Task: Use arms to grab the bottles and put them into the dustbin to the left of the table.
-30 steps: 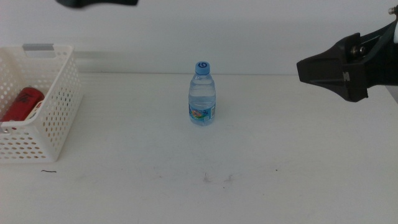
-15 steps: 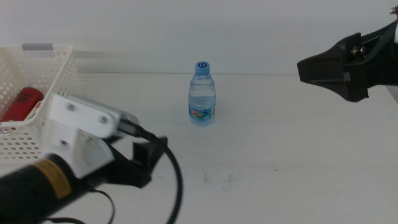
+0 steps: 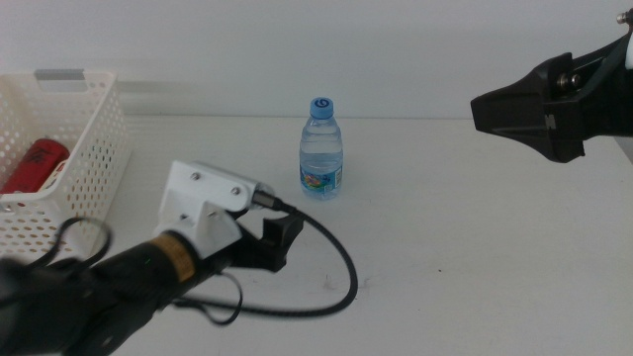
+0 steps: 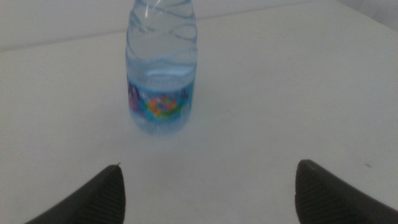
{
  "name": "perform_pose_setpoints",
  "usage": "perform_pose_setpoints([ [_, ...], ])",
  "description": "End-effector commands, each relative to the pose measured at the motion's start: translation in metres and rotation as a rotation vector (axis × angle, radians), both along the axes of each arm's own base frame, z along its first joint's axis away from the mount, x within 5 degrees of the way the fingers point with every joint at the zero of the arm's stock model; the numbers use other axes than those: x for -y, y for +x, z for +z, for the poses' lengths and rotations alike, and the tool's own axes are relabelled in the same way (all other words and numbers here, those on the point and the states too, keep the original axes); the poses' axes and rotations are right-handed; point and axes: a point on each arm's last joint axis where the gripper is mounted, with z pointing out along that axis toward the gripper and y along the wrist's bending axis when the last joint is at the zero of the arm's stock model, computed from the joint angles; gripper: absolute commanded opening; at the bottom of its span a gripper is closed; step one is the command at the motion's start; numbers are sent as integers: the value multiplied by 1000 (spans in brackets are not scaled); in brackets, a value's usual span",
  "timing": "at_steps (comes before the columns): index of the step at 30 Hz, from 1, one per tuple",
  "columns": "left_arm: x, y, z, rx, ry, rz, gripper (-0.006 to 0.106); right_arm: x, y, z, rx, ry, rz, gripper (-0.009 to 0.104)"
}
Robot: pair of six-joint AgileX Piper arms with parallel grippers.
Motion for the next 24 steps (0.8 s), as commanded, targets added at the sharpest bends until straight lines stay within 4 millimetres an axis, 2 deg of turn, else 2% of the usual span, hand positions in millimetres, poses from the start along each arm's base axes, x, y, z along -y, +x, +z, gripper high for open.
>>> perform_pose_setpoints([
  [1,5,19,-5,57,-19,-32,94,1,-1,4,20,2,5,88],
  [7,16,68,-21,80,-23,-25,94,1,-1,4,20,2,5,88],
  [11,25,93,-31,85,-29,-14,94,1,-1,4,20,2,5,88],
  [17,36,119,-49,89,-33,-15,94,1,-1,4,20,2,5,88],
  [24,47,144,-62,111,-47,-16,94,1,-1,4,20,2,5,88],
])
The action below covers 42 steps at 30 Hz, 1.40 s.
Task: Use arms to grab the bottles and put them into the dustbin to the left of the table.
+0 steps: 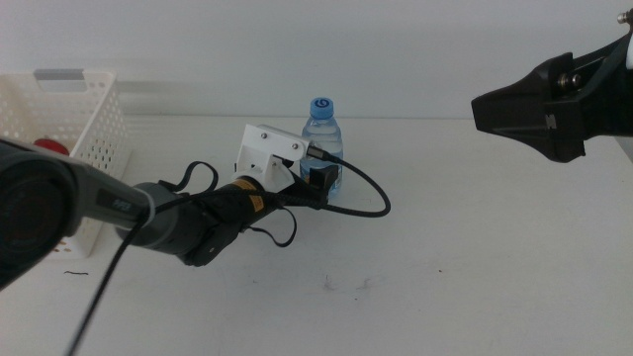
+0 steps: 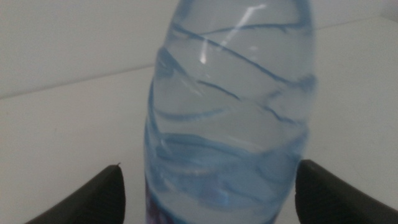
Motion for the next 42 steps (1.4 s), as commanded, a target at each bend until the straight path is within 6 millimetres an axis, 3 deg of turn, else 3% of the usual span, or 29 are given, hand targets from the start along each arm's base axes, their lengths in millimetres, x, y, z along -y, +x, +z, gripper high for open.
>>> perform_pose_setpoints([
  [1,3,7,0,20,-22,-1,94,1,-1,4,20,2,5,88],
  [22,23,38,-20,86,-89,-27,93,1,-1,4,20,2,5,88],
  [25,22,41,-23,75,-100,-1,86,1,-1,4,20,2,5,88],
  [27,19,42,-25,53,-99,23,73,1,-1,4,20,2,5,88],
  [30,17,41,-15,38,-82,2,41,1,-1,4,20,2,5,88],
  [34,9,29,18,43,-48,-19,-1,1,-1,4,20,2,5,88],
  [42,-11,1,104,-111,166,123,-2,1,-1,4,20,2,5,88],
])
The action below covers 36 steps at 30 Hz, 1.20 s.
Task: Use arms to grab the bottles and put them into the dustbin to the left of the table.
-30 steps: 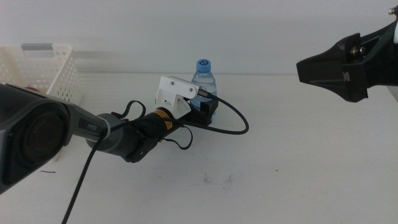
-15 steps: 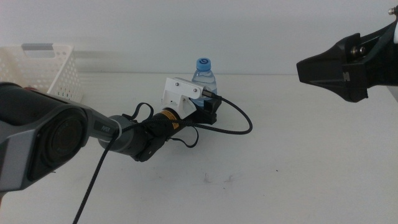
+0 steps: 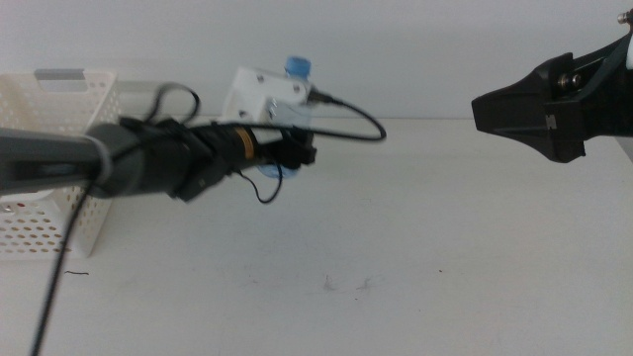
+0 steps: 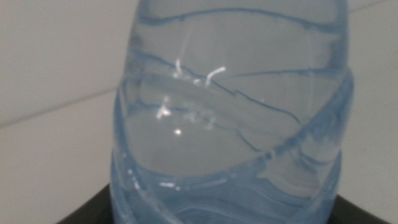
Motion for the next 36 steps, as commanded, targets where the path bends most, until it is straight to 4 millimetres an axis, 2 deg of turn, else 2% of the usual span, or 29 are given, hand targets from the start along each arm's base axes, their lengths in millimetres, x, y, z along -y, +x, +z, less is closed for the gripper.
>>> perform_pose_setpoints([
  [1,-2,-12,38,17,-11,31,-2,1,-1,4,20,2,5,88],
  [5,-22,-31,90,-31,13,136,-2,1,-1,4,19,4,4,88],
  [8,-49,-38,124,-164,46,210,-2,1,-1,4,19,4,4,88],
  [10,-71,-37,140,-246,86,158,-2,1,-1,4,19,4,4,88],
  [13,-115,-25,166,-256,85,122,-2,1,-1,4,19,4,4,88],
  [15,-154,-20,177,-281,80,225,-2,1,-1,4,19,4,4,88],
  [17,-182,-17,182,-286,75,300,-2,1,-1,4,23,6,3,88],
  [20,-214,-12,180,-273,72,374,-2,1,-1,4,23,6,3,88],
  [22,-227,-10,173,-283,124,372,-2,1,-1,4,23,6,3,88],
  [27,-258,1,138,-406,131,442,-2,1,-1,4,23,6,3,88],
  [30,-269,10,114,-474,121,455,-2,1,-1,4,23,6,3,88],
  [36,-279,24,64,-611,134,446,1,1,-1,4,23,6,3,88],
])
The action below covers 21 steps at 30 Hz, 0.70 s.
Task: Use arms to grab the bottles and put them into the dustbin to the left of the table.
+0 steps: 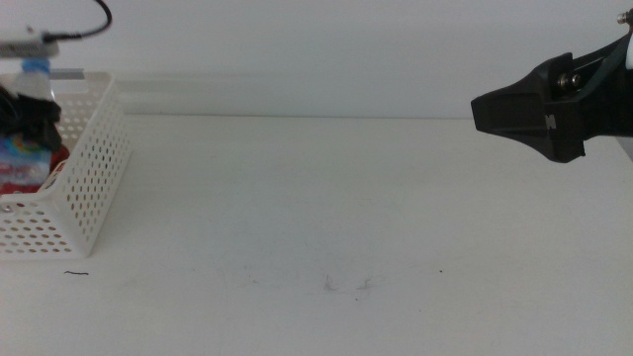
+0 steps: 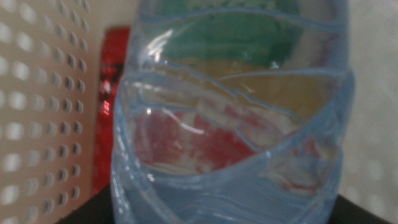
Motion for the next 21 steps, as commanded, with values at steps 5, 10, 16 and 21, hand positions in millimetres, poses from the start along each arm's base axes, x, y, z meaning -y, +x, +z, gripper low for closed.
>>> perform_pose_setpoints([
  [5,-1,8,-18,-31,-30,12,25,1,-1,4,23,6,3,88],
  [10,0,5,-14,-47,-39,8,75,1,-1,4,23,6,3,88],
  [16,8,-14,20,-51,-58,15,94,0,-1,4,24,7,3,88],
  [21,36,-45,73,4,-43,-21,94,0,-1,4,24,7,3,88],
])
